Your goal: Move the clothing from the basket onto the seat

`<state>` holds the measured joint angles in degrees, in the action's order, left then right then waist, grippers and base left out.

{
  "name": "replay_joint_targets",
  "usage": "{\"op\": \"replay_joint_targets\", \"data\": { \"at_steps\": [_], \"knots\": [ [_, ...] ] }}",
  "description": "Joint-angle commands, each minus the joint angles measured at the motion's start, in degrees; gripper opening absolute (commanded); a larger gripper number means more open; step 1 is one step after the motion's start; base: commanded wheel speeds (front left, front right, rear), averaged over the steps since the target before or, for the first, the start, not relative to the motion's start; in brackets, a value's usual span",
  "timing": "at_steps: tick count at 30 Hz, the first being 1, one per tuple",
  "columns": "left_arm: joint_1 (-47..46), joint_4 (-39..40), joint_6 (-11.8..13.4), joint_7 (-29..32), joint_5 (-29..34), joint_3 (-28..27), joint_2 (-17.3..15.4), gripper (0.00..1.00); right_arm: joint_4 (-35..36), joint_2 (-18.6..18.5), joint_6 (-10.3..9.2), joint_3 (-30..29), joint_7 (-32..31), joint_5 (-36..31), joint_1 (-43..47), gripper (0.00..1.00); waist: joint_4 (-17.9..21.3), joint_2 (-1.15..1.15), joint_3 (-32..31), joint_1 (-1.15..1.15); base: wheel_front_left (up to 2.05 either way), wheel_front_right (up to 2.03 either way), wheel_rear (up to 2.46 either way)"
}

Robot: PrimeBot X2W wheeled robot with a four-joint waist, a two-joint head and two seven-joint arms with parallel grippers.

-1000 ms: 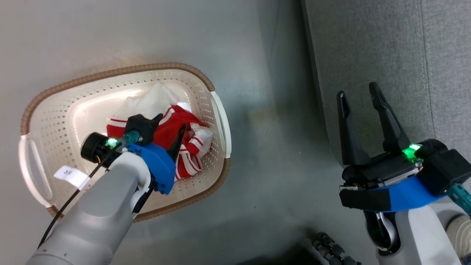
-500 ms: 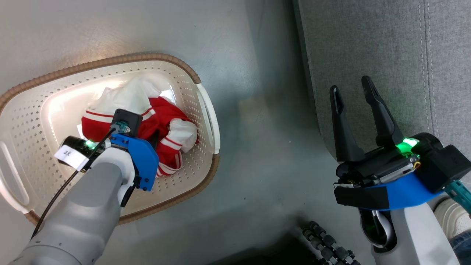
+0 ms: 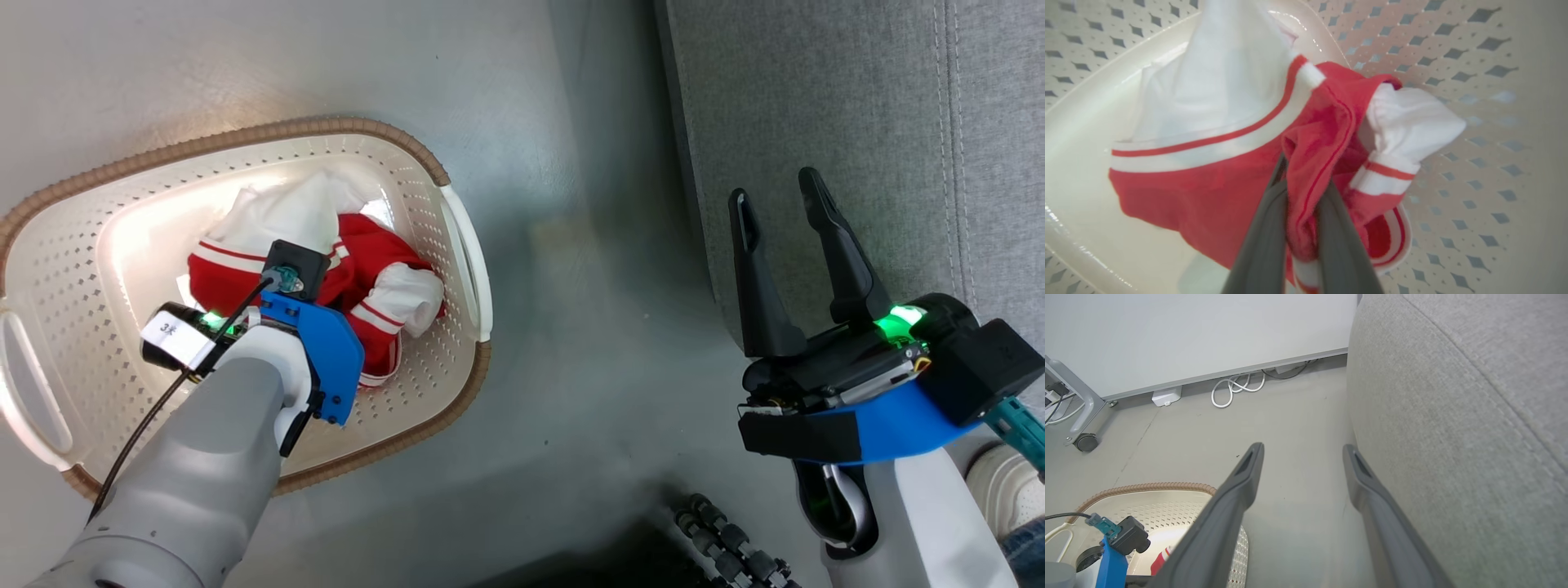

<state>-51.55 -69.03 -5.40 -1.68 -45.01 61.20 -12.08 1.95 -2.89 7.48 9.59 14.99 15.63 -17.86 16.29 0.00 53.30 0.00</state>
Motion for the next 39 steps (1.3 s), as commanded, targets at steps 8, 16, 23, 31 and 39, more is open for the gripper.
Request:
{"op": "replay_joint_targets", "data": {
  "at_steps": [8,16,23,31,39],
  "knots": [
    [1.7,-0.2,-1.0,-3.3,-0.7,0.6,2.5,0.00,-2.1,0.0,0.03,-0.4,0.3,-1.5,-0.7,1.00,-2.5,0.00,-8.0,0.00,0.00,0.00,0.00],
    [6.8,0.5,-2.0,-6.7,-2.6,1.0,5.0,0.00,-7.7,0.0,0.03,-1.8,0.1,-5.0,2.5,1.00,-7.1,0.00,-22.4,0.00,0.00,0.00,0.00],
    [12.3,5.0,-2.1,-8.4,-5.0,3.4,6.9,0.00,-10.7,0.0,0.03,-4.3,-2.5,-7.1,6.9,1.00,-11.9,0.00,-35.5,0.00,0.00,0.00,0.00],
    [13.9,13.1,-2.1,-9.8,-8.2,7.8,6.1,0.00,-10.9,0.0,0.03,-5.2,-5.2,-6.7,12.0,1.00,-17.1,0.00,-45.7,0.00,0.00,0.00,0.00],
    [10.1,19.3,-2.1,-11.7,-9.9,9.6,5.1,0.00,-10.6,0.0,0.03,-4.4,-7.3,-5.7,15.2,1.00,-20.7,0.00,-51.6,0.00,0.00,0.00,0.00]
  ]
}}
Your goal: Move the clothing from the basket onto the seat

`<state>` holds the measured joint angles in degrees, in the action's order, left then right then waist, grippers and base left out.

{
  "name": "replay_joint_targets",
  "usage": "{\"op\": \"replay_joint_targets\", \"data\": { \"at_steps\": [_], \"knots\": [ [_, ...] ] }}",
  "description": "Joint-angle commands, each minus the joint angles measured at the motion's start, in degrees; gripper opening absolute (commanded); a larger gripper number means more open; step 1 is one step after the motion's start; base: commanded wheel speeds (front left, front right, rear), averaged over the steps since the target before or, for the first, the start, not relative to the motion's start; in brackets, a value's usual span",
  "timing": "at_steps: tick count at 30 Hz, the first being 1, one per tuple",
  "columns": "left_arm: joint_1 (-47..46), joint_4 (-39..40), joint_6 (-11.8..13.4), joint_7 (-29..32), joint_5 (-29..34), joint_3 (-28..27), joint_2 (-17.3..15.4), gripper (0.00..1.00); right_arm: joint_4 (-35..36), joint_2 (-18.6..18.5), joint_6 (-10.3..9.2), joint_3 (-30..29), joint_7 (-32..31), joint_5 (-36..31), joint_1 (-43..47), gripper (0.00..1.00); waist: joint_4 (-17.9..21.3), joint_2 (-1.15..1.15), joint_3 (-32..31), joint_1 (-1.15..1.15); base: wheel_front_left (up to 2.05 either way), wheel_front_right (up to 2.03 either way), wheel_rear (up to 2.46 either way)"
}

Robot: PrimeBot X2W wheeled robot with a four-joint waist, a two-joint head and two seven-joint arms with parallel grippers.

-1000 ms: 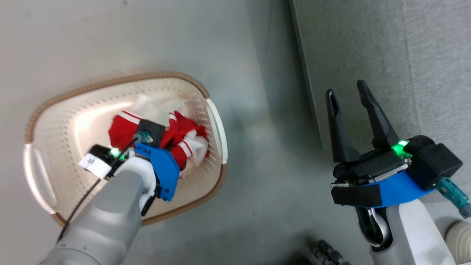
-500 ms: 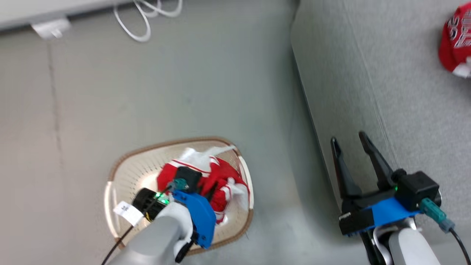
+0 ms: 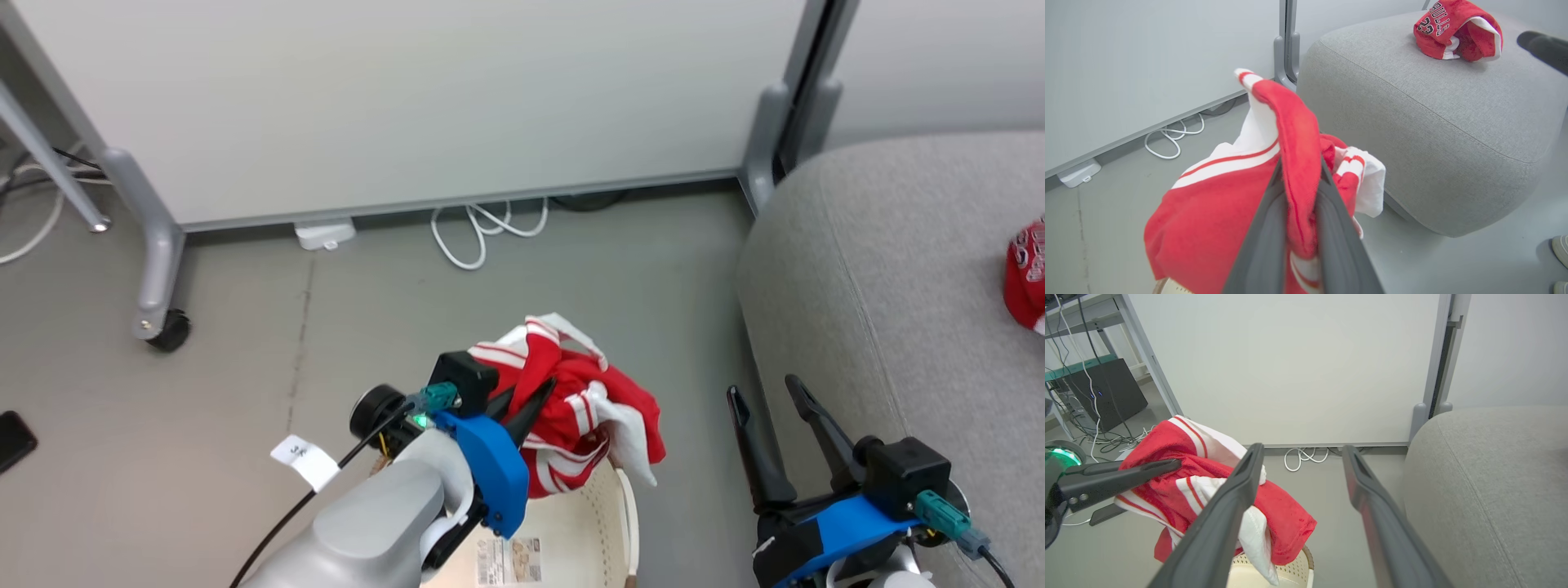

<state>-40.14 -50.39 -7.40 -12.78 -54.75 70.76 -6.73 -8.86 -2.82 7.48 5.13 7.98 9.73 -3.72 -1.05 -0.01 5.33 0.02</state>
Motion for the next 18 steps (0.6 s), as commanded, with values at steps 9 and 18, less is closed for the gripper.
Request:
{"op": "replay_joint_targets", "data": {
  "at_steps": [9,18],
  "knots": [
    [-7.5,4.6,-0.1,-1.5,-0.2,0.7,0.4,0.00,0.3,-0.1,0.03,0.8,-1.6,0.8,3.3,1.00,-4.9,0.01,-6.7,-0.02,0.00,0.00,0.00],
    [-10.4,5.4,-0.1,-1.9,0.0,1.2,1.5,0.00,0.2,-0.1,0.03,1.9,-2.0,1.3,3.5,1.00,-4.9,0.01,-7.5,-0.02,0.00,0.00,0.00]
  ]
}}
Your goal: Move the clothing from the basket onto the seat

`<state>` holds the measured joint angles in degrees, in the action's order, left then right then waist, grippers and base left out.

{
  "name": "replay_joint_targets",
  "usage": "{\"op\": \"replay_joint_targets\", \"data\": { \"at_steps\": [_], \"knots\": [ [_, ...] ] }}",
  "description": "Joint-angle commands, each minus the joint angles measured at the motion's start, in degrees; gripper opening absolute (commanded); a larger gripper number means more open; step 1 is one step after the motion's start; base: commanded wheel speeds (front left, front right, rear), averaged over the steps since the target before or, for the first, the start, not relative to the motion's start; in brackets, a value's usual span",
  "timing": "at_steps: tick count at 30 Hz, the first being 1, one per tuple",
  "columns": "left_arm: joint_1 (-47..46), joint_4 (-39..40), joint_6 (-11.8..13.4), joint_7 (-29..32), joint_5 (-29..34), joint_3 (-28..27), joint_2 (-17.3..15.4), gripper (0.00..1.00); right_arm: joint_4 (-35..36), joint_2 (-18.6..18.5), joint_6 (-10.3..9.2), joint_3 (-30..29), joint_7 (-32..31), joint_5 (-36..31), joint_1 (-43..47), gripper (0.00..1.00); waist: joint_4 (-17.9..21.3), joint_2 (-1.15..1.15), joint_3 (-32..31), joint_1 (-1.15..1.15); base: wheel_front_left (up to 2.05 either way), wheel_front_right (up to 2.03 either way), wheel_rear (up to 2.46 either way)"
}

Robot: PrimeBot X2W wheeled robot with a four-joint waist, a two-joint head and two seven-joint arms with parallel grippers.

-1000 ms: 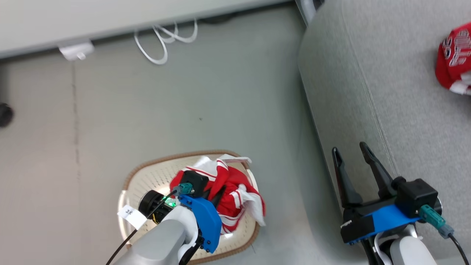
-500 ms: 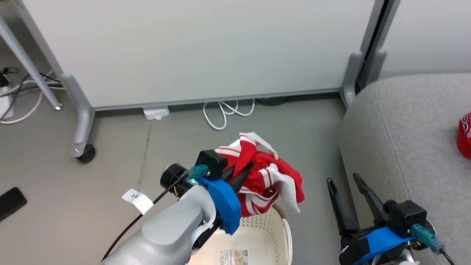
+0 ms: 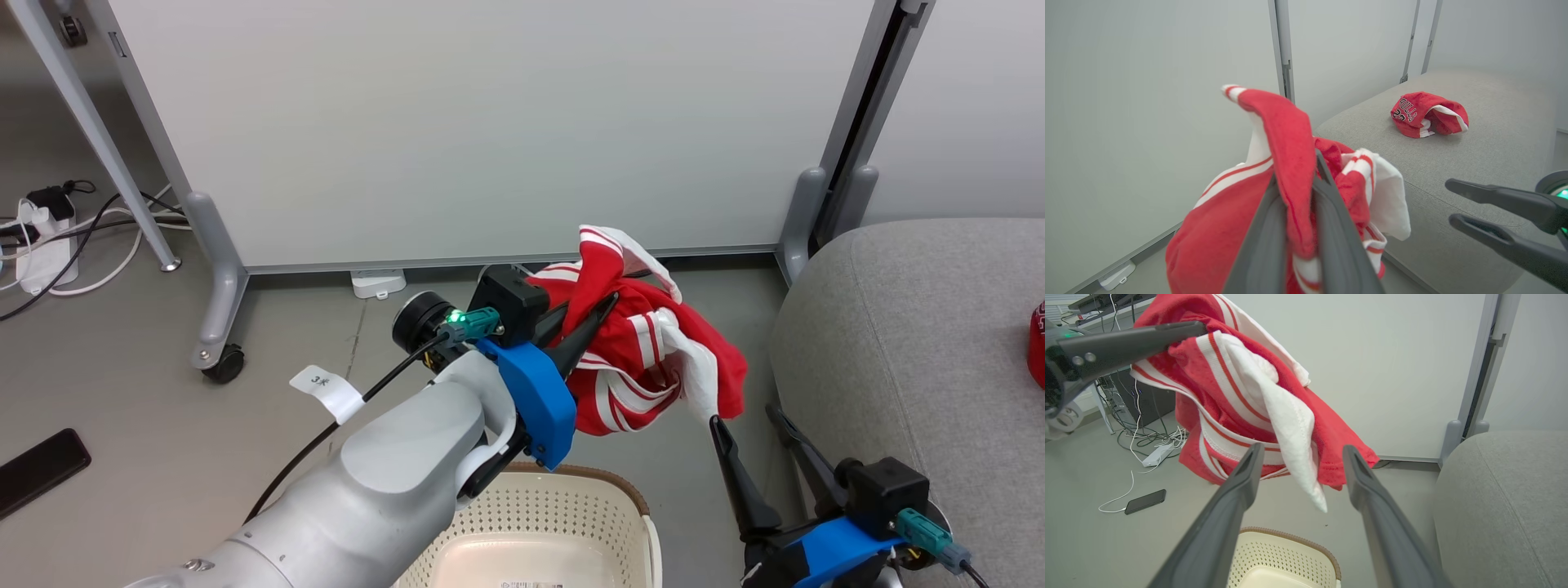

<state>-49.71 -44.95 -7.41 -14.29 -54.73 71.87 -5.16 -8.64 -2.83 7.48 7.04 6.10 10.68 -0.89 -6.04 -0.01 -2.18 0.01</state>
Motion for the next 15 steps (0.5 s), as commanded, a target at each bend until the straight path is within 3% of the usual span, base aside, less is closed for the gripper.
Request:
{"op": "replay_joint_targets", "data": {
  "at_steps": [1,9,15],
  "knots": [
    [-1.0,0.0,-0.1,-0.4,0.0,0.1,0.0,0.00,0.0,-0.1,0.03,0.1,-0.2,0.4,0.6,1.00,0.1,0.01,0.1,-0.01,0.00,0.00,0.00],
    [-0.9,-0.4,-0.1,-0.6,0.0,0.5,0.0,0.00,-0.7,-0.1,0.03,1.4,-1.1,-0.7,-2.3,1.00,0.3,0.01,0.8,-0.01,0.00,0.00,0.00],
    [-1.2,-0.1,-0.1,-0.6,0.4,0.8,0.1,0.00,-5.6,-0.1,0.03,3.2,-3.8,-2.0,-8.7,1.00,0.5,0.01,1.6,-0.01,0.00,0.00,0.00]
  ]
}}
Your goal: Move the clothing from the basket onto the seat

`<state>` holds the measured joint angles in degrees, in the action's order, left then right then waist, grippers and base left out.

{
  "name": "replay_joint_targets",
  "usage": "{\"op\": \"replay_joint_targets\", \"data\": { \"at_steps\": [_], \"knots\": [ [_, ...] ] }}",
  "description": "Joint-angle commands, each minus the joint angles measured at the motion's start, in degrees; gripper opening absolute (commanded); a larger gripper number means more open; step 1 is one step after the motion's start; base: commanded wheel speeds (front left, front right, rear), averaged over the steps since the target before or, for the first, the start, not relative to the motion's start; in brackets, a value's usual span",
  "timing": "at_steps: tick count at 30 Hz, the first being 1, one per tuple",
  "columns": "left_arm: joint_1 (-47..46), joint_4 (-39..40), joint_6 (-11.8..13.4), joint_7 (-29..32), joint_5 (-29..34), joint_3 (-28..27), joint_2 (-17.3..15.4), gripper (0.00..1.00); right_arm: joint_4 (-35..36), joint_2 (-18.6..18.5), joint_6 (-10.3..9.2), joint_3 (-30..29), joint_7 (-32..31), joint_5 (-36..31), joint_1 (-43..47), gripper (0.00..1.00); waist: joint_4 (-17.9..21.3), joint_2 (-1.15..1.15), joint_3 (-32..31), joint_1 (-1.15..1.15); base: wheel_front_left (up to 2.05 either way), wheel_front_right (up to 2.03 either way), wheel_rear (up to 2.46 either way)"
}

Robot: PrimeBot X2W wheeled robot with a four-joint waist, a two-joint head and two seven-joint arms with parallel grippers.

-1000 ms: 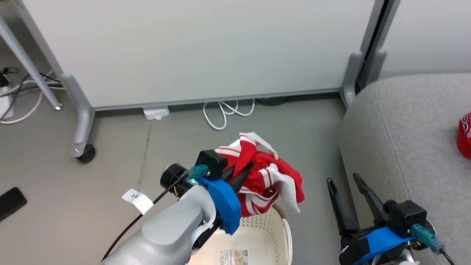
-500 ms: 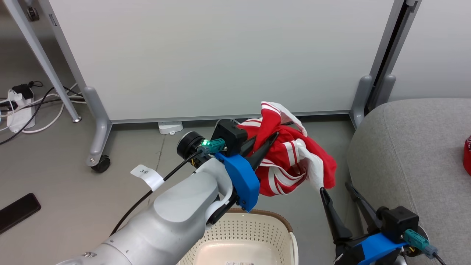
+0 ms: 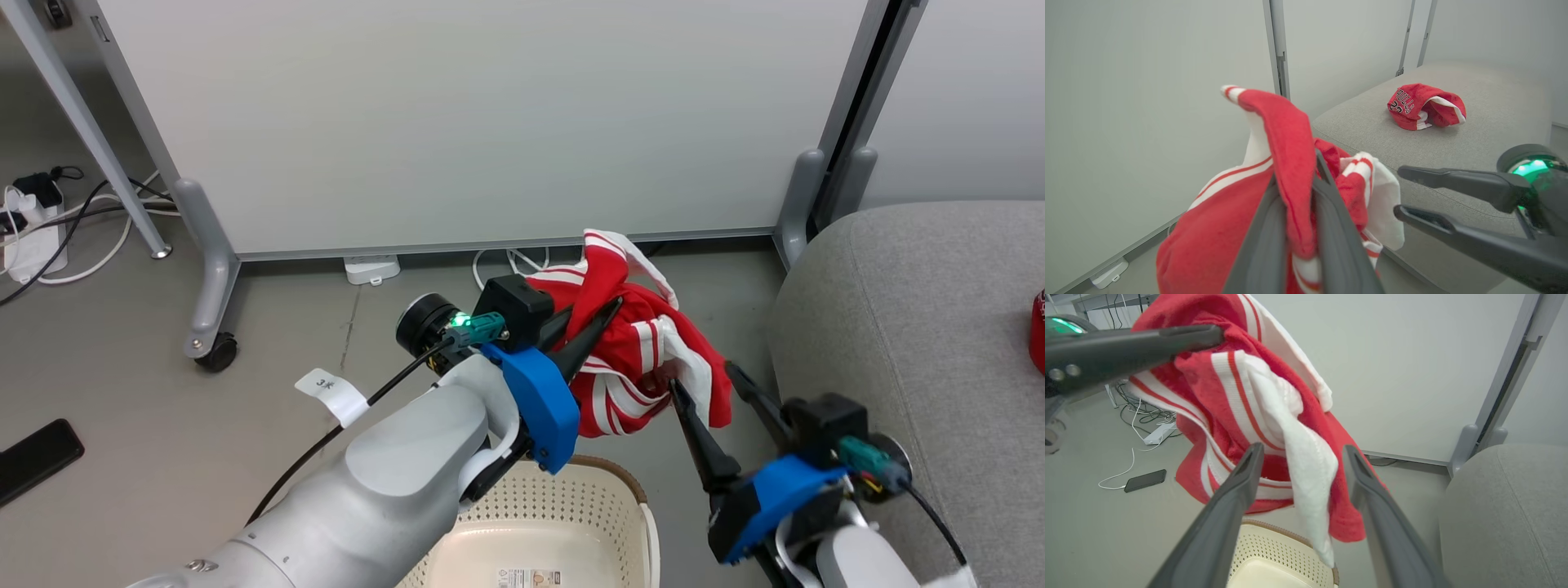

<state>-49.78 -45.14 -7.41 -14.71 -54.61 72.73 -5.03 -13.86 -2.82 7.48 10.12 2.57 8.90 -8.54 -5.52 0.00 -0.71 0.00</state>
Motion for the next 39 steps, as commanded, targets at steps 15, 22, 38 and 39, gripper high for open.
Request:
{"op": "replay_joint_targets", "data": {
  "at_steps": [15,22,38,39],
  "knots": [
    [-0.7,2.7,-0.1,0.5,1.6,0.7,0.4,0.00,-22.6,-0.1,0.03,4.5,-0.7,3.0,-18.8,1.00,-1.3,0.00,1.8,0.00,0.00,0.00,0.00],
    [0.2,3.8,-0.1,0.8,1.8,0.8,0.0,0.00,-29.2,-0.1,0.03,9.5,2.1,8.7,-23.1,0.00,-1.5,0.00,1.4,0.00,0.00,0.00,0.00],
    [0.8,1.9,-0.1,0.5,1.1,0.8,-0.6,0.13,-36.5,-0.1,0.03,14.0,7.4,15.3,-25.9,0.00,-0.1,0.00,0.3,0.00,0.00,0.00,0.00],
    [0.8,1.8,-0.1,0.4,1.1,0.8,-0.6,0.16,-36.8,-0.1,0.03,14.1,7.6,15.5,-26.1,0.00,0.0,0.00,0.3,0.00,0.00,0.00,0.00]
  ]
}}
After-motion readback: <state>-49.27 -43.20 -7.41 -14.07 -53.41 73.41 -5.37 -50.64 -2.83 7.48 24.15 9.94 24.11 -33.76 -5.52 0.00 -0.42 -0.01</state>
